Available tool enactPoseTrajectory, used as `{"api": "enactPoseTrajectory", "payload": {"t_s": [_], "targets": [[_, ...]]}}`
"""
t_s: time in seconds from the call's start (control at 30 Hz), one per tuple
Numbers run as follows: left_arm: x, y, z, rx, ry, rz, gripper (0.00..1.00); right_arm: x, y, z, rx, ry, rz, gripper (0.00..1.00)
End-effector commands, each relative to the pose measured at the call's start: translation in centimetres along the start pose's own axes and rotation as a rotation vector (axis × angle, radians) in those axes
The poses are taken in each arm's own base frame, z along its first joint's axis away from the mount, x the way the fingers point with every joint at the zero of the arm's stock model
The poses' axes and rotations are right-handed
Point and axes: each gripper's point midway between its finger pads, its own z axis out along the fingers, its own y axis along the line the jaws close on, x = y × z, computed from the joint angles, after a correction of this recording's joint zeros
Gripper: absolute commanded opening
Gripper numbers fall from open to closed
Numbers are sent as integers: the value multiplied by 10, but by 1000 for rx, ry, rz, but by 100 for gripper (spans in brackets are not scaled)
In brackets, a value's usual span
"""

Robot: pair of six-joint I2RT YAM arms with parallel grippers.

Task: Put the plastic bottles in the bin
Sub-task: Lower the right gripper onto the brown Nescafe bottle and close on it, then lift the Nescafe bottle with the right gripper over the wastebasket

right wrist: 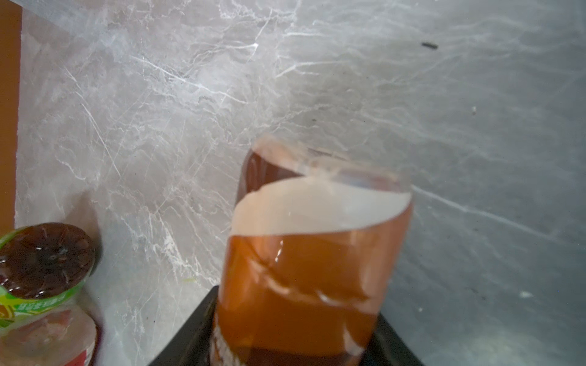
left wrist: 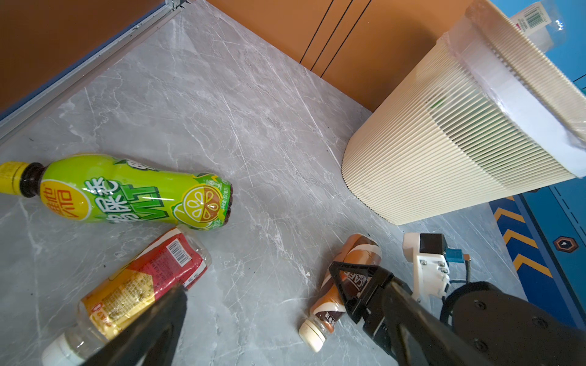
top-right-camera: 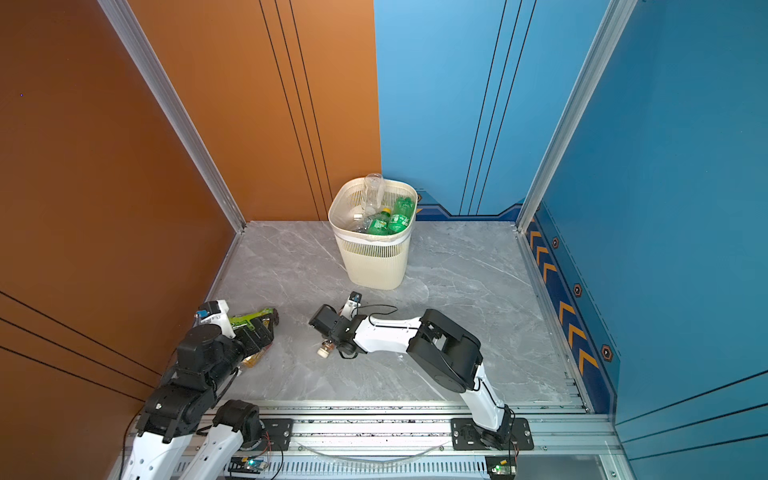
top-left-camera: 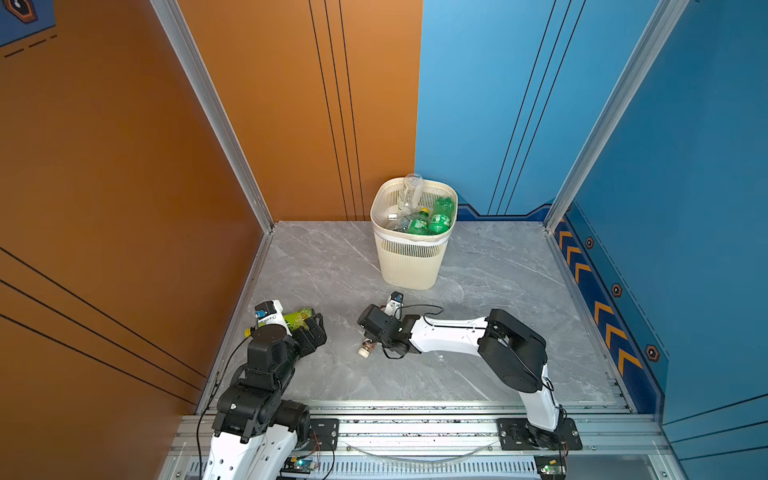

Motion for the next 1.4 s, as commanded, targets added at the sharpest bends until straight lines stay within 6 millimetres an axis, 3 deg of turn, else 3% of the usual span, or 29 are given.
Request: {"api": "enactPoseTrajectory", "payload": {"t_s": [0.0,0.23,0.57,0.73,0.87,0.97,1.07,1.23,1.37], "targets": [[1,0,-2,7,9,3,98,-18,6,-16,-12,-65,-33,51],[6,3,3,-3,25,-9,98,-45,11,-60,-71,-146,-99,46],[17,7,10,-9,56,-31,98,-111,13,-166,-129,-333,-321,47],[19,10,12,-16,61,-46,98,-170,18,-224,-134,-466,-417,47],[19,10,11,-15,65,-48,98,-229,24,-262,-121,-590,-460,48],[20,11,10,-20,69,-51,98,-271,28,-278,-118,-650,-467,49],[20,11,9,-22,73,-53,98,-307,31,-281,-106,-674,-475,49],[20,12,9,-28,73,-54,98,-356,36,-272,-86,-691,-495,49],[19,12,9,-36,81,-52,98,-377,39,-256,-77,-685,-517,49]]}}
